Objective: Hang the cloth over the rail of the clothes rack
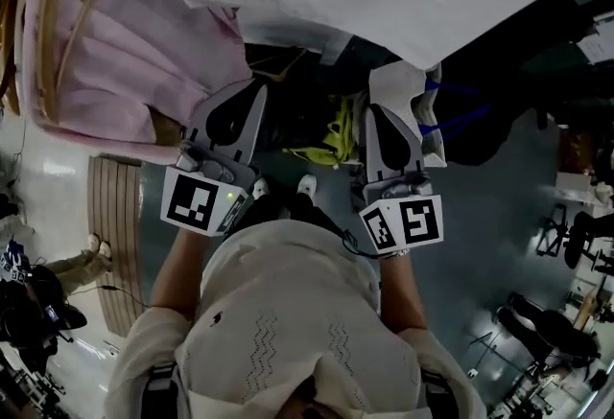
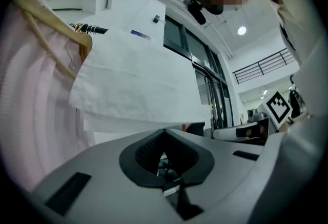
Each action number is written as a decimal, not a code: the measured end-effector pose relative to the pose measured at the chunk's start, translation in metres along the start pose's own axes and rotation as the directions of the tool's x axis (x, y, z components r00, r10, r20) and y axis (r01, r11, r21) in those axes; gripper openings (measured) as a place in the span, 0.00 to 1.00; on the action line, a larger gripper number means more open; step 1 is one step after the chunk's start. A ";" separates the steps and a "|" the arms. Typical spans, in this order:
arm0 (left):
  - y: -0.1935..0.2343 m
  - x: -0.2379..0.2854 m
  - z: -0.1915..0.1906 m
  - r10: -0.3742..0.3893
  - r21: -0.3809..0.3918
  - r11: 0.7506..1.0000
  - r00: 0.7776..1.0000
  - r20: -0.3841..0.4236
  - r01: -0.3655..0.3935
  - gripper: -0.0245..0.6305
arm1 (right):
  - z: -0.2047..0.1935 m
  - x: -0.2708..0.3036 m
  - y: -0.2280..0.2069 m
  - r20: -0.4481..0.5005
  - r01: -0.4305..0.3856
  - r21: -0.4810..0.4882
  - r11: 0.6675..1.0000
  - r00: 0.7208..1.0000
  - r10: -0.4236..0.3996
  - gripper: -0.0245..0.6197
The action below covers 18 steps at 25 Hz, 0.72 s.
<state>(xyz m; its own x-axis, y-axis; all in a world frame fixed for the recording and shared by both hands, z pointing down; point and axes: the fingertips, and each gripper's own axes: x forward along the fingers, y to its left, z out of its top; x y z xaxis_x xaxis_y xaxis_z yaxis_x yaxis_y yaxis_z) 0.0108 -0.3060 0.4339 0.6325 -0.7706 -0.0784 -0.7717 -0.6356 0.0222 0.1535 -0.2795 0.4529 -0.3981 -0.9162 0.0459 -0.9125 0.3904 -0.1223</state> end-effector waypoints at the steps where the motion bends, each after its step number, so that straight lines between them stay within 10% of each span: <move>1: -0.005 -0.001 -0.008 0.018 0.015 1.000 1.000 -0.002 -0.018 0.06 | -0.007 -0.002 0.002 -0.009 0.005 -0.001 1.000 1.000 -0.005 0.07; 18: -0.042 -0.007 -0.062 0.113 -0.060 0.991 0.991 -0.070 -0.117 0.06 | -0.050 -0.007 0.014 -0.061 0.025 -0.068 0.997 0.998 -0.030 0.07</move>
<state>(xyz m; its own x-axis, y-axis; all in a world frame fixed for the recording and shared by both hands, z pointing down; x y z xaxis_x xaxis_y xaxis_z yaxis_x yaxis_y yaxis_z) 0.0429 -0.2762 0.4955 0.5446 -0.8387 -0.0057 -0.8350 -0.5428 0.0908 0.1392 -0.2630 0.5000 -0.3759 -0.9201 0.1102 -0.9266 0.3722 -0.0538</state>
